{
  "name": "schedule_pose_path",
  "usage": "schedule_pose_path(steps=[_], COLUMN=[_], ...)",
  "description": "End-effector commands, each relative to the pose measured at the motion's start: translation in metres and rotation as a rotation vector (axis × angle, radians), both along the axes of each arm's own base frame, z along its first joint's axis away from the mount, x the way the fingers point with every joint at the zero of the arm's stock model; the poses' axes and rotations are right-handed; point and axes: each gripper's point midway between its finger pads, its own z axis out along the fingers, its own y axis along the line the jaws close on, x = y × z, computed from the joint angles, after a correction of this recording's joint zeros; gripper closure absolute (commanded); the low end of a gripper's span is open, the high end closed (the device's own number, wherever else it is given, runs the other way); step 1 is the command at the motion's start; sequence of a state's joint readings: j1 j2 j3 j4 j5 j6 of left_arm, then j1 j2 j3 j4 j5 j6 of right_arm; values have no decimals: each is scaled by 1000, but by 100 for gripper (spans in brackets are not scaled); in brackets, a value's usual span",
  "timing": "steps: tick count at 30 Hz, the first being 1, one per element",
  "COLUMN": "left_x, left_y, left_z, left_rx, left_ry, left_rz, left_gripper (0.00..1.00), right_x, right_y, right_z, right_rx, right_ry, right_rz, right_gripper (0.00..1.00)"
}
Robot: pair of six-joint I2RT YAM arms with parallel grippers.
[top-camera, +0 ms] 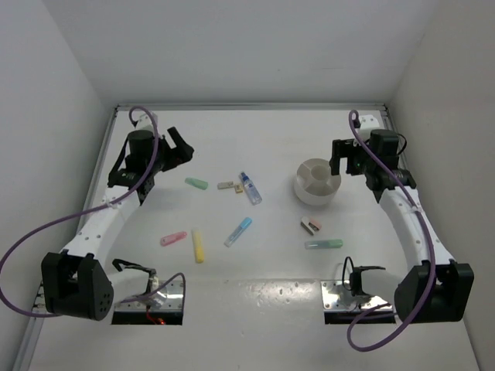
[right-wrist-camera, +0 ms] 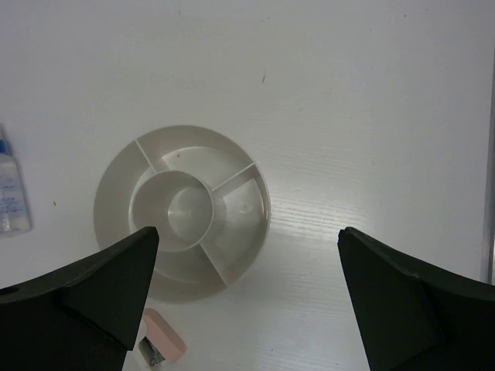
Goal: Sort the stationery into containers
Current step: Pick up the pen from the center of the board.
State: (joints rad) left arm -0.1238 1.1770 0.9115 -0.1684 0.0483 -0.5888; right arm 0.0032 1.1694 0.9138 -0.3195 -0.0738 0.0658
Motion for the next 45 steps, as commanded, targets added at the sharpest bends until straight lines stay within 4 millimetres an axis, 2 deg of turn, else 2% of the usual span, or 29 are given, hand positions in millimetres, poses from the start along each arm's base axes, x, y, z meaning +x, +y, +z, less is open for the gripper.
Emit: schedule_pose_path(steps=[1, 4, 6, 7, 8, 9, 10, 11, 12, 13, 14, 15, 16, 17, 18, 19, 20, 21, 22, 23, 24, 25, 29, 30, 31, 34, 35, 41, 45], left_x=[8, 10, 12, 13, 15, 14, 18, 17, 19, 19, 19, 20, 19, 22, 22, 21, 23, 22, 21, 16, 18, 17, 19, 23, 20, 19, 21, 22, 23], left_y=[-7, -6, -6, -7, -7, -11, -12, -10, -12, -10, -11, -13, -10, -10, -9, -6, 0, -1, 3, 6, 4, 3, -17, -20, -20, -31, -34, -28, -21], left_z=[13, 8, 2, -8, -8, -13, -12, -23, -23, -28, -29, -35, -42, -41, -48, -49, -50, -52, -54, -66, -65, -70, -91, -90, -107, -123, -129, -167, -180], left_rx=[-26, -39, -50, -55, -55, -65, -65, -55, -50, -42, -32, -24, -8, 25, 53, 61, 88, 103, 114, 100, 104, 96, 48, 37, 35, -27, -25, -55, -41], left_ry=[-41, -26, -5, 27, 29, 51, 50, 86, 86, 103, 101, 115, 151, 153, 177, 205, 210, 221, 236, 288, 285, 298, 381, 384, 430, 459, 463, 559, 570], left_rz=[-20, 1, 8, 13, 13, 11, 11, 20, 22, 32, 40, 38, 55, 82, 103, 141, 195, 215, 260, 331, 355, 383, 491, 515, 548, 609, 622, 693, 722], left_gripper=[11, 17, 32, 40, 70, 85, 97, 100, 100, 100, 100, 100, 95, 45, 23, 6, 0, 0, 0, 0, 0, 0, 0, 0, 10, 24, 26, 28, 29], right_x=[2, 1, -3, -3, -2, -7, -9, -9, -15, -16, -17, -17, -16, -16, -16, -16, -16, -16, -16, -16, -16, -16, -14, -12, -12, -11, -11, -12, -13], right_y=[-2, -10, -16, -16, -16, -3, 0, 7, 22, 26, 26, 29, 29, 30, 30, 30, 30, 30, 30, 30, 30, 31, 25, 25, 23, 19, 19, 14, 14], right_z=[25, 19, 12, 12, 9, 7, 9, 12, 10, 10, 13, 12, 17, 17, 17, 17, 17, 17, 17, 17, 17, 17, 12, 16, 16, 16, 22, 27, 30], right_rx=[6, -77, -140, -150, -161, -137, -137, -116, -63, -59, -25, -19, -21, -27, -27, -19, -19, -19, -19, -19, -19, -10, -29, -29, -35, -47, -49, -67, -68], right_ry=[-81, -76, -58, -58, -48, -22, -21, -26, -11, -15, -14, -29, -50, -50, -50, -47, -47, -47, -47, -47, -47, -45, -33, -42, -41, -40, -62, -92, -103], right_rz=[-25, -3, 15, 10, 18, 100, 130, 160, 233, 263, 226, 237, 237, 236, 236, 230, 230, 230, 230, 230, 230, 224, 195, 195, 186, 169, 168, 141, 141], right_gripper=[0, 0, 0, 0, 0, 0, 0, 0, 26, 80, 100, 100, 100, 90, 14, 0, 0, 0, 7, 37, 62, 69, 67, 67, 66, 63, 62, 61, 61])
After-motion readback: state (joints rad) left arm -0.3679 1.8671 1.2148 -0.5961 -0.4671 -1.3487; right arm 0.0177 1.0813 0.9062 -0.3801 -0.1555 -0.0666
